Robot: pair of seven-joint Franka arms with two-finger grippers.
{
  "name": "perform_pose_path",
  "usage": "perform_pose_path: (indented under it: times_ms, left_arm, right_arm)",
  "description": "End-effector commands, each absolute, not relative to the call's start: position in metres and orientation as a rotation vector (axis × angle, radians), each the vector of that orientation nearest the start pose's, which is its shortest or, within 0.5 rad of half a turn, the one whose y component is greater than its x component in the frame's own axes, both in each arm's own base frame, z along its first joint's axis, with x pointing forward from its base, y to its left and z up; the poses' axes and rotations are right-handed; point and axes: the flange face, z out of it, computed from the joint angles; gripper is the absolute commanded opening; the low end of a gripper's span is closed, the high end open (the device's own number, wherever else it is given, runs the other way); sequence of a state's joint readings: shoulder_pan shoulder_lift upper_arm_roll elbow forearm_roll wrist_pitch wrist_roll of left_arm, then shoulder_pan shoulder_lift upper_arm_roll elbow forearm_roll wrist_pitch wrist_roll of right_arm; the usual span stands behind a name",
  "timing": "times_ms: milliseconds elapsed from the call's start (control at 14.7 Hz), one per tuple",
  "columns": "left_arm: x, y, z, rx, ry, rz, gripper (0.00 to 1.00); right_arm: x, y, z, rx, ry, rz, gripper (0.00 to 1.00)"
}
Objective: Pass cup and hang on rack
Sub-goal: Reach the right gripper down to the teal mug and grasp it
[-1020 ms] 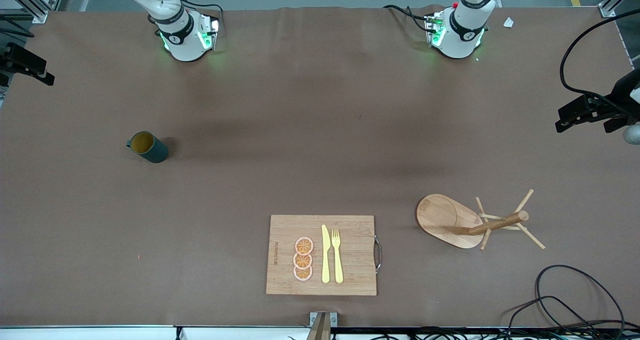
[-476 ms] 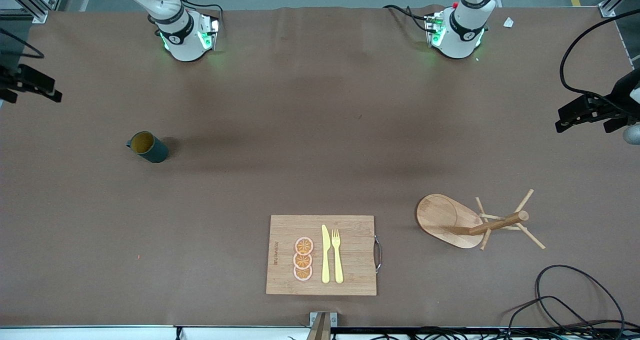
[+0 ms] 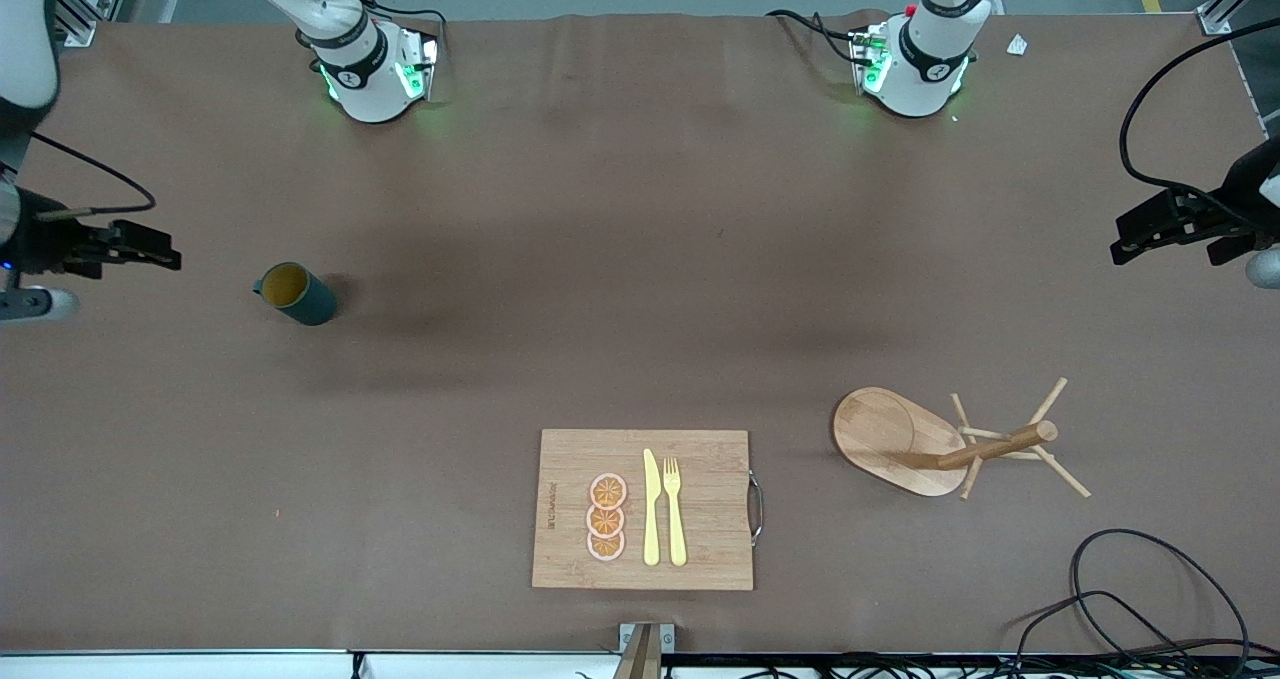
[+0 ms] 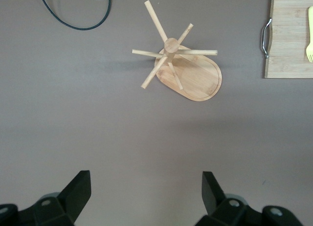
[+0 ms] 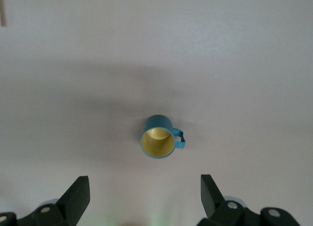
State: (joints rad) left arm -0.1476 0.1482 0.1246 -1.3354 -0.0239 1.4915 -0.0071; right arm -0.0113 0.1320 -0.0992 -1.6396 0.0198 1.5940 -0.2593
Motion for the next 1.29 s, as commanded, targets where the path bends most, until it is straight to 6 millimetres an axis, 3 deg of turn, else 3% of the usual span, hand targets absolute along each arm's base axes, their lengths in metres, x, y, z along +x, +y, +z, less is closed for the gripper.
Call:
perform_pose_path:
  times_ms: [0, 272, 476, 680, 816, 952, 1020, 1224]
  left_arm:
    - [0.589, -0.022, 0.646, -3.135, 0.052, -0.023, 1.0]
    - [0.589, -0.021, 0.646, -3.135, 0.049, -0.023, 1.0]
    - [0.589, -0.022, 0.647, -3.135, 0.052, -0.026, 1.0]
    - [0.589, -0.022, 0.646, -3.135, 0.052, -0.023, 1.0]
    - [0.589, -0.021, 0.646, -3.135, 0.049, -0.023, 1.0]
    - [0.589, -0.022, 0.646, -3.135, 0.052, -0.023, 1.0]
    - [0.589, -0.022, 0.647, -3.137, 0.052, -0.026, 1.0]
    - [0.589, -0.022, 0.646, -3.137, 0.052, -0.023, 1.0]
  right_arm:
    - [0.562, -0.088, 0.468, -3.029, -0.373, 0.267, 1.0]
    - [0.546, -0.113, 0.394, -2.984, -0.649, 0.19, 1.0]
    - [0.521, -0.122, 0.334, -2.998, -0.693, 0.112, 1.0]
    - [0.51, -0.116, 0.292, -3.01, -0.717, 0.084, 1.0]
    - [0.51, -0.114, 0.265, -2.995, -0.727, 0.12, 0.95]
    - [0.509, -0.112, 0.252, -2.98, -0.726, 0.137, 0.89]
    - [0.509, -0.108, 0.248, -2.972, -0.74, 0.15, 0.84]
    - [0.504, -0.107, 0.232, -2.928, -0.838, 0.188, 0.4]
